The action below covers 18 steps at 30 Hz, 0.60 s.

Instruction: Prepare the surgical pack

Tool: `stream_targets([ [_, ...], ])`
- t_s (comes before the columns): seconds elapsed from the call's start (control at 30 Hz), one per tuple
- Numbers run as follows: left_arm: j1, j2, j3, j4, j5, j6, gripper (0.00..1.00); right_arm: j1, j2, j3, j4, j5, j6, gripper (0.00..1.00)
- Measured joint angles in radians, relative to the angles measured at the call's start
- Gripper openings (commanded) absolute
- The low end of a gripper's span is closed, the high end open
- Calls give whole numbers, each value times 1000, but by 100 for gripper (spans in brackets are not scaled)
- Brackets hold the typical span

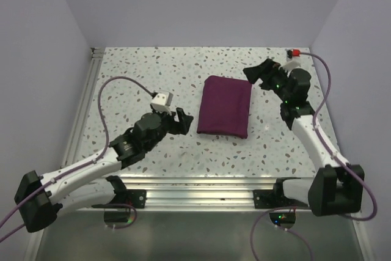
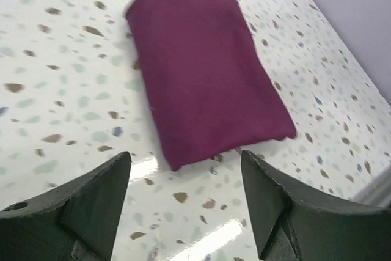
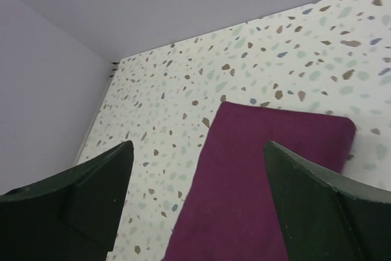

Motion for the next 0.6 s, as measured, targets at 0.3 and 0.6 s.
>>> stream_targets([
  [0.3, 52, -240, -124, -99, -220, -17, 100, 0, -400, -344, -178, 197, -125, 98],
  [0.6, 52, -439, -344, -79, -286, 35, 100, 0, -855, -641, -328, 292, -173, 99],
])
